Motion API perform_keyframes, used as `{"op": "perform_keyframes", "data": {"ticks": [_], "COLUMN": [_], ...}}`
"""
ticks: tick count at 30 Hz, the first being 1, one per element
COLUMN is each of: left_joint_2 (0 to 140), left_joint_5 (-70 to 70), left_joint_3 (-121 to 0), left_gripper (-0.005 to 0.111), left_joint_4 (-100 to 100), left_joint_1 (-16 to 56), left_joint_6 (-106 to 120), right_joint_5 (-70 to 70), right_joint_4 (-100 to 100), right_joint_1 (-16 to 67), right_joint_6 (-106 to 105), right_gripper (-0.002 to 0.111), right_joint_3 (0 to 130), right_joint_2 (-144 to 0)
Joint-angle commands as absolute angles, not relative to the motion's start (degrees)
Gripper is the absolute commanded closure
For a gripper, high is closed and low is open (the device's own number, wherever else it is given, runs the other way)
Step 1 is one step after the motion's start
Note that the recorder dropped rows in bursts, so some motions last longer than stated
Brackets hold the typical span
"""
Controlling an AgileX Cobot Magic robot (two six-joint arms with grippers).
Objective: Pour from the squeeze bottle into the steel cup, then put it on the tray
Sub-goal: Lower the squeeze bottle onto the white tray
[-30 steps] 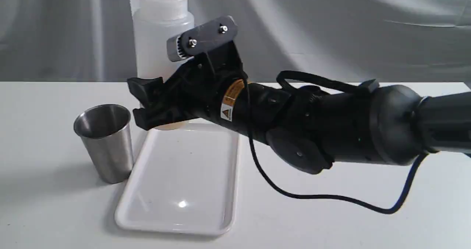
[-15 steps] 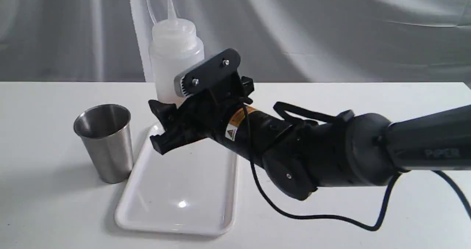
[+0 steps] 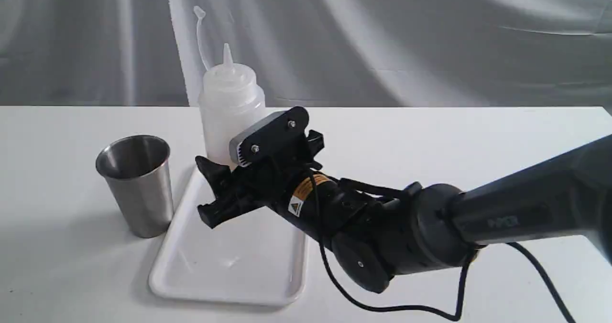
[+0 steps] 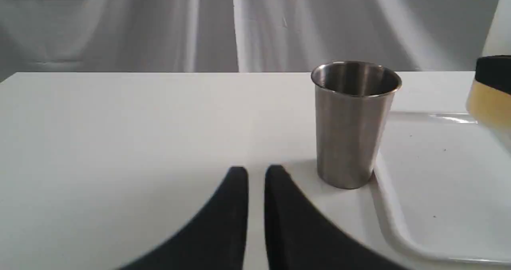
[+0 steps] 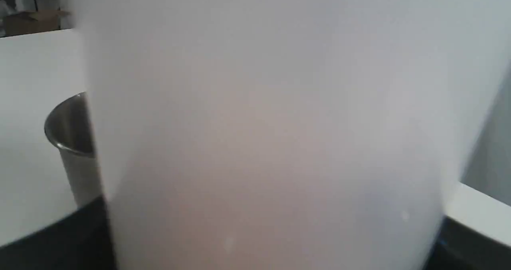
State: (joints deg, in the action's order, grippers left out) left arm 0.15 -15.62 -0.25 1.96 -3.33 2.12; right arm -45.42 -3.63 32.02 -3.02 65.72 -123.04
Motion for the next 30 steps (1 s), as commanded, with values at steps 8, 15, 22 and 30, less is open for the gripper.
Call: {"op": "perform_keyframes", "data": {"ticks": [8,15,22,30], "left_joint_2": [0.0,0.0,0.0,0.0], "left_joint_5": [-15.21,-15.21,-15.21,-15.21], "left_joint_3": [0.0,0.0,0.0,0.0], "left_gripper": [0.098,0.098,0.098,0.098], "left_joint_4": [1.95,1.95,1.95,1.95], "left_joint_1": [-3.07,-3.07,-3.07,-3.07], "left_joint_6": [1.97,1.83,1.83,2.08], "right_joint_5": [-53.46,-54.38,-54.12,-53.73], "right_joint_4": [-3.37,-3.37,-3.6,-3.45], "right_joint_1": [32.05,32.05,32.05,32.57], "right_joint_6": [-5.8,-5.8,-5.57,-5.58], "right_gripper": [0.108,0.108,0.108,0.108], "right_joint_3": [66.13,66.81,70.79,71.48], "right_joint_2": [-126.3,-129.02,-131.77,-132.97]}}
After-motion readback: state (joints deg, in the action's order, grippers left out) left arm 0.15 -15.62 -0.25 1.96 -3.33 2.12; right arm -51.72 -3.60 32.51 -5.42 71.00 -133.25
